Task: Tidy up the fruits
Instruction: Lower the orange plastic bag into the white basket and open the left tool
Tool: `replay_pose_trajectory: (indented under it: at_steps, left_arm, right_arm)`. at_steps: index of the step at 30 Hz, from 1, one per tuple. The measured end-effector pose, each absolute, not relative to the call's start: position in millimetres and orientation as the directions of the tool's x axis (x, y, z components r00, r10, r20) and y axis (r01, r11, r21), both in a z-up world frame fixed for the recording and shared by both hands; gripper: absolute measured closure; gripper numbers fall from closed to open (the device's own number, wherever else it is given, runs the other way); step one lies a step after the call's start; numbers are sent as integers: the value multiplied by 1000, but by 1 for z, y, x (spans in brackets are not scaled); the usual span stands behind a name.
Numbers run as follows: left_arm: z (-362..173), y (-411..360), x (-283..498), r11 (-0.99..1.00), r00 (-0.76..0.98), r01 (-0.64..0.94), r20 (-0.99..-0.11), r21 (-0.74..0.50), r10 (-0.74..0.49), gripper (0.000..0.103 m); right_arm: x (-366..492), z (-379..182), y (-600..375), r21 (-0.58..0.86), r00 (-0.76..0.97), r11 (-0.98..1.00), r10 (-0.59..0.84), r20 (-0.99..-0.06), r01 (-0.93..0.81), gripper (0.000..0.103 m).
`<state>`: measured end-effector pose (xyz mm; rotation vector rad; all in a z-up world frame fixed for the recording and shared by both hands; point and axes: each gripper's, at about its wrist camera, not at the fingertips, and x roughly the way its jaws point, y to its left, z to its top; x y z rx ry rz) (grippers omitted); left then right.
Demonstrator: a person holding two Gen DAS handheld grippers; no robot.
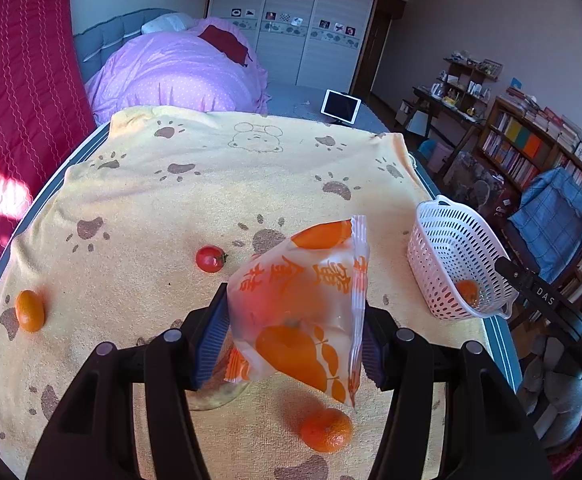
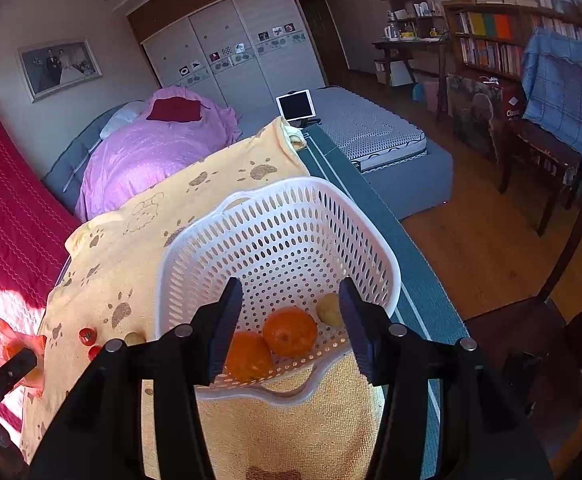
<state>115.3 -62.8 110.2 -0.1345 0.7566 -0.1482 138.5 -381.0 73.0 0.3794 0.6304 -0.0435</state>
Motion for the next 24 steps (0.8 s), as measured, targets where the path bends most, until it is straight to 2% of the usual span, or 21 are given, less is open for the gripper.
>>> replay_pose_trajectory:
  at_steps: [11, 24]
  left_arm:
    - [127, -100, 125, 974, 723, 166, -653, -155, -227, 46]
    - [133, -189, 155, 930, 681, 332, -641, -159, -353, 46]
  right_arm:
    - [119, 93, -408, 425, 858, 881, 44, -512, 209, 51]
    - [114, 93, -441, 486, 861, 830, 13, -508, 274, 51]
